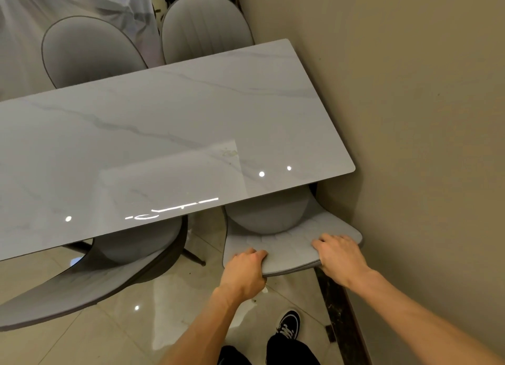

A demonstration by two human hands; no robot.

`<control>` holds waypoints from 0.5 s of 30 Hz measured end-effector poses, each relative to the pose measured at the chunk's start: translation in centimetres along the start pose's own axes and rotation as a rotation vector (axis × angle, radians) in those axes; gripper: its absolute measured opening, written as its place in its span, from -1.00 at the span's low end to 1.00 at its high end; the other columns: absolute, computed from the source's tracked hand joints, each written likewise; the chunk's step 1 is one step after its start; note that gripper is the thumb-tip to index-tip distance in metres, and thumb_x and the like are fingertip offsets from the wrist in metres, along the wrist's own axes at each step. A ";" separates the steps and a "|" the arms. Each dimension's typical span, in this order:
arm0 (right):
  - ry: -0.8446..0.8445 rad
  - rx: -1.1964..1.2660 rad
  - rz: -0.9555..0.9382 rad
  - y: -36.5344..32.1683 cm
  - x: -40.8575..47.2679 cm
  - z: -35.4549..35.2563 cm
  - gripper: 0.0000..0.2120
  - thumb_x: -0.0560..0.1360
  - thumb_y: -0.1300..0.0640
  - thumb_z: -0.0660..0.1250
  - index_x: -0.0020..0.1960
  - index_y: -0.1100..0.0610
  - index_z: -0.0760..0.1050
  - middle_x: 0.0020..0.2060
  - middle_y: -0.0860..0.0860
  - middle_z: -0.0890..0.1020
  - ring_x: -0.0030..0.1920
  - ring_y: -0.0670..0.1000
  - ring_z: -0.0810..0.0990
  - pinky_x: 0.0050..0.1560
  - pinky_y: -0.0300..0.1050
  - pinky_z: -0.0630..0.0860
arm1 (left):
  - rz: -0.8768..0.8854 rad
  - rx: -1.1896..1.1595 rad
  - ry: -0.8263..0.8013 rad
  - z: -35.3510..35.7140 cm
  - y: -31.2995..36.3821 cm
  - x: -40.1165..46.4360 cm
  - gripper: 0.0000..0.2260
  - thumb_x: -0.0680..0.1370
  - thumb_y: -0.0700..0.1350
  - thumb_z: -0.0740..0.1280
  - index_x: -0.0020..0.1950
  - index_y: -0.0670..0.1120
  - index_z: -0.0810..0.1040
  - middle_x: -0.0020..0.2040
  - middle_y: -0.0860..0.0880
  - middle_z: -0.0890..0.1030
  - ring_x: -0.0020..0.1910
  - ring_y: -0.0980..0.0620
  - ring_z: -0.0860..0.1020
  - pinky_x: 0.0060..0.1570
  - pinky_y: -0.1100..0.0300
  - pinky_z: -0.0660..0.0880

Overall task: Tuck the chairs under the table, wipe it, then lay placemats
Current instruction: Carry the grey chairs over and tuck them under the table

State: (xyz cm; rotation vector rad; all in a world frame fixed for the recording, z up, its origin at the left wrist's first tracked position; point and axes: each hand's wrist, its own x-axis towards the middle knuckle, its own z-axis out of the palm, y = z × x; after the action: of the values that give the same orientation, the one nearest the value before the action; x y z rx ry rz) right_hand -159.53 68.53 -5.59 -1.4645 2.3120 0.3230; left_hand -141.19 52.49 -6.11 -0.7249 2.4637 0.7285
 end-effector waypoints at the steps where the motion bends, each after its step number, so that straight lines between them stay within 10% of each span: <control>1: 0.001 0.000 0.009 -0.1 -0.1 -0.1 -0.74 0.40 0.07 0.41 0.08 0.00 0.52 -0.03 -0.01 0.58 -0.03 0.07 0.60 0.04 -0.01 0.49 | 0.004 0.005 0.013 0.1 -0.1 0.0 -0.57 0.53 -0.05 0.31 0.40 0.07 0.41 0.24 -0.02 0.53 0.17 -0.08 0.51 0.28 0.04 0.42; 15: 0.005 -0.019 -0.007 0.5 2.2 -1.5 -0.76 0.41 0.17 0.39 0.07 0.03 0.53 -0.04 0.01 0.60 -0.03 0.08 0.61 0.03 0.00 0.49 | 0.006 0.047 -0.084 -2.3 -0.6 2.4 -0.56 0.53 -0.13 0.29 0.41 0.10 0.47 0.19 0.00 0.58 0.25 -0.03 0.49 0.51 -0.23 -0.07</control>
State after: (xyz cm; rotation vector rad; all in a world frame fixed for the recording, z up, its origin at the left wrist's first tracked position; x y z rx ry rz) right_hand -161.11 66.34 -5.17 -1.4834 2.3134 0.3415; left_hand -143.29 49.81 -5.92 -0.6560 2.3994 0.6870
